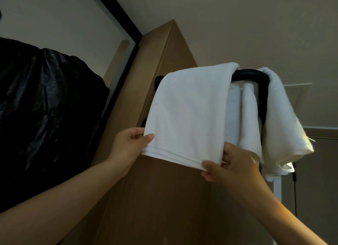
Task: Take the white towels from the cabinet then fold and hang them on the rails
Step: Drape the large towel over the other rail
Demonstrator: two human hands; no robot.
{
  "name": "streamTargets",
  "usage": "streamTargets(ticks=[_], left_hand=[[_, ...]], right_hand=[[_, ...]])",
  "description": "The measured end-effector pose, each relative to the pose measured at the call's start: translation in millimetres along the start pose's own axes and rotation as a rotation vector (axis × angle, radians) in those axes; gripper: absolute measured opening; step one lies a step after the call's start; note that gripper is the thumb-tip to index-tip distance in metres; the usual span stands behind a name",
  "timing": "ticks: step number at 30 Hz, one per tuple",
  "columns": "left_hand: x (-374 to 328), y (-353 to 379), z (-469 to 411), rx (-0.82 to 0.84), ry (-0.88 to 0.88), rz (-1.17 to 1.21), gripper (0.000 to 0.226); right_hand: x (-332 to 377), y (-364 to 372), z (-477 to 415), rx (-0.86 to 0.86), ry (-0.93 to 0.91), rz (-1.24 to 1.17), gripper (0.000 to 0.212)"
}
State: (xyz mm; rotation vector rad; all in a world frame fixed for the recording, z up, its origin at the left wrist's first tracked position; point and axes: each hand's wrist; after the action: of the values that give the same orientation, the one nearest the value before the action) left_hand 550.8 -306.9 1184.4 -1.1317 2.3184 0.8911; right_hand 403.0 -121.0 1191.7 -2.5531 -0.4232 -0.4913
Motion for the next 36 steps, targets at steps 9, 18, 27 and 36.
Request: streamTargets(ticks=[9,18,27,36], left_hand=[[-32.3,26.2,52.1,0.131,0.629,-0.629,0.026],[-44.1,52.6,77.0,0.23,0.431,-0.676,0.059],[-53.7,81.2,87.3,0.162,0.412,-0.833,0.066],[-55.4,106.7,100.0,0.012,0.468,-1.157,0.037]], right_hand=[[-0.2,-3.0,13.2,-0.034,-0.104,0.122,0.023],[-14.7,-54.0,11.3,-0.072,-0.248,0.103,0.026],[-22.0,-85.3,3.6,-0.16,-0.202,0.334,0.043],[-32.4,-72.2,-21.2,-0.039,-0.039,-0.031,0.077]])
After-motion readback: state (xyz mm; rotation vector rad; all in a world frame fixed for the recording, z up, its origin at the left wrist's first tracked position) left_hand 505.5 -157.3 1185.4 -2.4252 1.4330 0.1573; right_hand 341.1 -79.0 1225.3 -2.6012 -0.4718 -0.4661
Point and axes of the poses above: each hand's wrist, its own z-axis away from the middle knuckle, its own y-axis out of the palm, x = y × z, and after that the axes turned 5 degrees about z, right-handed
